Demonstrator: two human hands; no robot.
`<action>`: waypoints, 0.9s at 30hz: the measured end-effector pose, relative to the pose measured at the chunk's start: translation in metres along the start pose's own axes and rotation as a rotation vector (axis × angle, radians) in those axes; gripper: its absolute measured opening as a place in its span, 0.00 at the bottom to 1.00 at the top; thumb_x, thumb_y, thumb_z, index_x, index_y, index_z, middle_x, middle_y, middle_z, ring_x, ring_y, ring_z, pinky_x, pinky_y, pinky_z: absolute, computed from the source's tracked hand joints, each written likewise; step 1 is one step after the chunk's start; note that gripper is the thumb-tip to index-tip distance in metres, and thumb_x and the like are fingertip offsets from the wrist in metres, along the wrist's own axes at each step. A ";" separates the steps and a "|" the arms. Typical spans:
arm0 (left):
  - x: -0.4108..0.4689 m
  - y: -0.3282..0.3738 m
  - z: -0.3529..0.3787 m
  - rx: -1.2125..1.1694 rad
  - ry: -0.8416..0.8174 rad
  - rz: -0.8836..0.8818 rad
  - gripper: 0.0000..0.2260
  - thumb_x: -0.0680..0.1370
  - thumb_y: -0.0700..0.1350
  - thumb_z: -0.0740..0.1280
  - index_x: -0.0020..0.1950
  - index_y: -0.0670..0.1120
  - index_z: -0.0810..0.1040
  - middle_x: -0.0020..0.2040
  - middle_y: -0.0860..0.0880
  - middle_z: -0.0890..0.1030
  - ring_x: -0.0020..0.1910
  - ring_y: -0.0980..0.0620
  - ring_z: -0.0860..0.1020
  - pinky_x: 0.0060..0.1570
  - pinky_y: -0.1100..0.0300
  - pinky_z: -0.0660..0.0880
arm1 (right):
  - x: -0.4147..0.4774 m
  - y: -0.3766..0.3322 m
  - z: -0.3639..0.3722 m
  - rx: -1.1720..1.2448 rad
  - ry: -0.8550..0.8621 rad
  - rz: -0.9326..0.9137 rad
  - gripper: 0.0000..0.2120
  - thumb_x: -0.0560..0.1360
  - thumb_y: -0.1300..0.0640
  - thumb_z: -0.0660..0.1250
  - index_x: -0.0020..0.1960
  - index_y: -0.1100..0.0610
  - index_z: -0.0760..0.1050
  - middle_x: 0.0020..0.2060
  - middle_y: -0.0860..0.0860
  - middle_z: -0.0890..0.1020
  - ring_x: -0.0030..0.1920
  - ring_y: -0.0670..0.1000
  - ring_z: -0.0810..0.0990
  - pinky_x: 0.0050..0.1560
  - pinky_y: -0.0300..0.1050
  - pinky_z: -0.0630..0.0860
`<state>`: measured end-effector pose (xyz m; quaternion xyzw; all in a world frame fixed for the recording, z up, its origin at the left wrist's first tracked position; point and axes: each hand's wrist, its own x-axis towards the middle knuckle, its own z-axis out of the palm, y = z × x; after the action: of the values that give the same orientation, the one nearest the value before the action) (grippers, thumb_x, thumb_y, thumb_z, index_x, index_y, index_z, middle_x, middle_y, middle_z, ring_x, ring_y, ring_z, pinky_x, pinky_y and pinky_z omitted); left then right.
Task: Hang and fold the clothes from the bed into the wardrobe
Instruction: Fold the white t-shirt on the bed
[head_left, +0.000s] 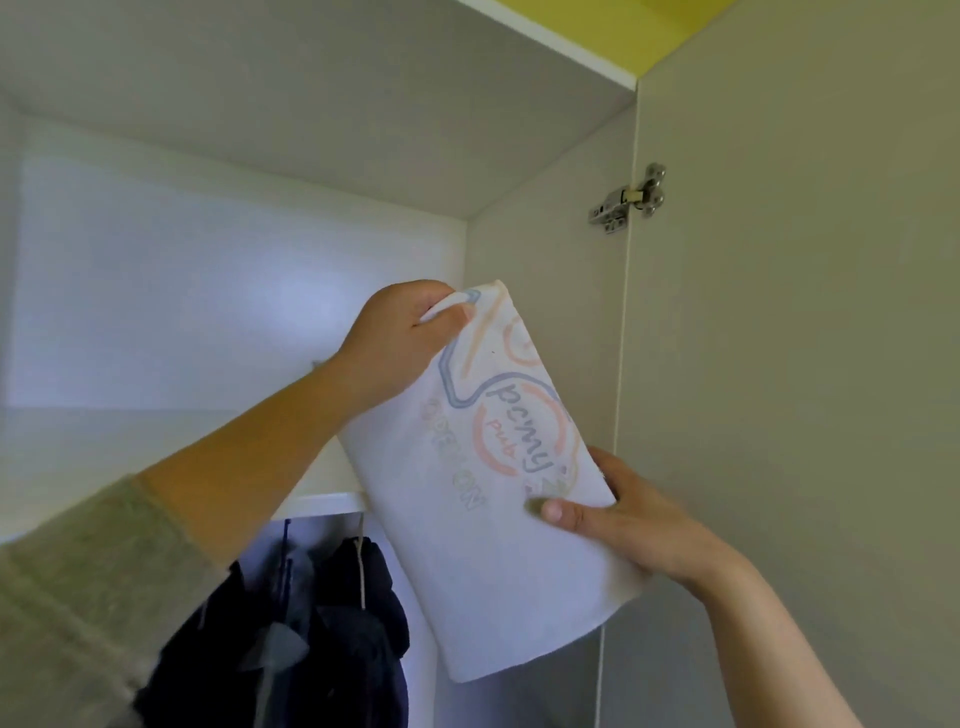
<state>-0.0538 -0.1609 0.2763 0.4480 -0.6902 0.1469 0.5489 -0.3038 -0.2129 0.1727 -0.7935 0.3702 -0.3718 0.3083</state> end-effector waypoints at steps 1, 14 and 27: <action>0.006 -0.001 0.001 0.012 0.004 0.008 0.17 0.82 0.49 0.62 0.45 0.36 0.77 0.43 0.36 0.77 0.38 0.46 0.72 0.36 0.62 0.65 | 0.012 -0.002 -0.004 -0.004 -0.019 -0.035 0.52 0.53 0.30 0.77 0.73 0.40 0.63 0.64 0.40 0.78 0.62 0.45 0.78 0.64 0.46 0.74; 0.039 -0.019 0.019 0.051 -0.128 0.082 0.16 0.81 0.49 0.63 0.43 0.37 0.76 0.42 0.36 0.77 0.38 0.44 0.73 0.36 0.60 0.65 | 0.107 -0.008 0.013 0.555 -0.243 -0.300 0.20 0.68 0.51 0.77 0.58 0.55 0.81 0.53 0.58 0.85 0.52 0.59 0.85 0.47 0.48 0.81; 0.031 -0.126 0.005 -0.687 -0.166 -0.721 0.31 0.70 0.67 0.66 0.63 0.46 0.78 0.59 0.44 0.82 0.57 0.46 0.80 0.63 0.46 0.74 | 0.181 -0.034 0.016 0.566 0.127 -0.366 0.14 0.74 0.48 0.70 0.55 0.55 0.81 0.48 0.53 0.86 0.47 0.53 0.86 0.40 0.38 0.79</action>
<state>0.0416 -0.2482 0.2657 0.4614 -0.5411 -0.3239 0.6240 -0.1971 -0.3389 0.2552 -0.7050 0.1223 -0.5575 0.4209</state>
